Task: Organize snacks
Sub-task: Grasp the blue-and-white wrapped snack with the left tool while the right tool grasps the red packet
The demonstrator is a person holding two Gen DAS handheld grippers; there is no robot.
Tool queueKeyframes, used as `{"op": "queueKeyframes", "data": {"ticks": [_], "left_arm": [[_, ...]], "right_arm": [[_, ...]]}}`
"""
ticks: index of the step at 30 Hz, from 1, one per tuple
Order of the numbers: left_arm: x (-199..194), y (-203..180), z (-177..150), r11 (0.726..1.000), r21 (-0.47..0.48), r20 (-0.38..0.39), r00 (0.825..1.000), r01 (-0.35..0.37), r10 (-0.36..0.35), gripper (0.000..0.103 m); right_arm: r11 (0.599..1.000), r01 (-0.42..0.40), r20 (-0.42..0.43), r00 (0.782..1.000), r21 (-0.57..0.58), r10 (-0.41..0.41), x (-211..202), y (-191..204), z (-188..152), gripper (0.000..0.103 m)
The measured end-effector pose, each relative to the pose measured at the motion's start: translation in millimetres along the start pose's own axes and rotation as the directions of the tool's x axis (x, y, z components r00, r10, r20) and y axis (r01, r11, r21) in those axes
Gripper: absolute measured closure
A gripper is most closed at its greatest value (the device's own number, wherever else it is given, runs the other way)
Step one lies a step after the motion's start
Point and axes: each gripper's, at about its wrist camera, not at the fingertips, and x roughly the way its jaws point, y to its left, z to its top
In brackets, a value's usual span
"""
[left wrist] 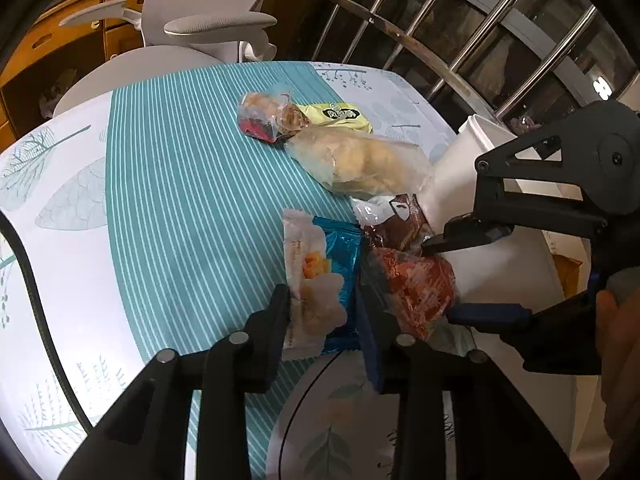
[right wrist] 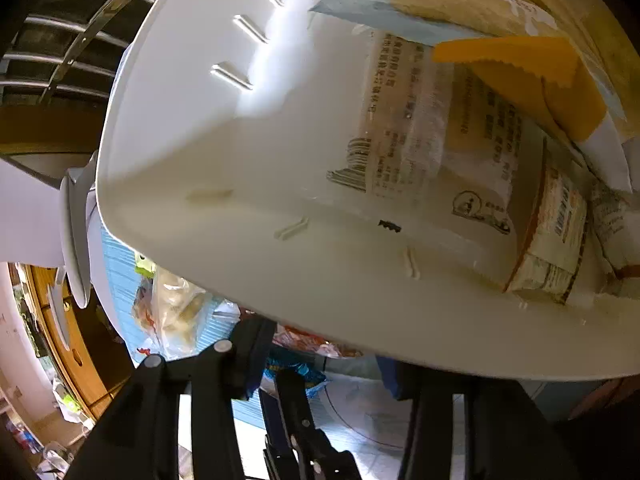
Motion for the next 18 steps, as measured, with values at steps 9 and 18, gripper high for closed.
{"op": "queueKeyframes", "data": {"ticks": [9, 18], "left_arm": [[-12, 6, -3, 1.0, 0.008, -0.03, 0.999, -0.02, 0.02, 0.083], [-63, 26, -15, 0.995, -0.057, -0.003, 0.996, -0.086, 0.086, 0.084]], "right_arm": [[0.998, -0.018, -0.028, 0.999, -0.067, 0.016, -3, 4, -4, 0.067], [0.992, 0.009, -0.082, 0.996, -0.128, -0.02, -6, -13, -27, 0.079]]}}
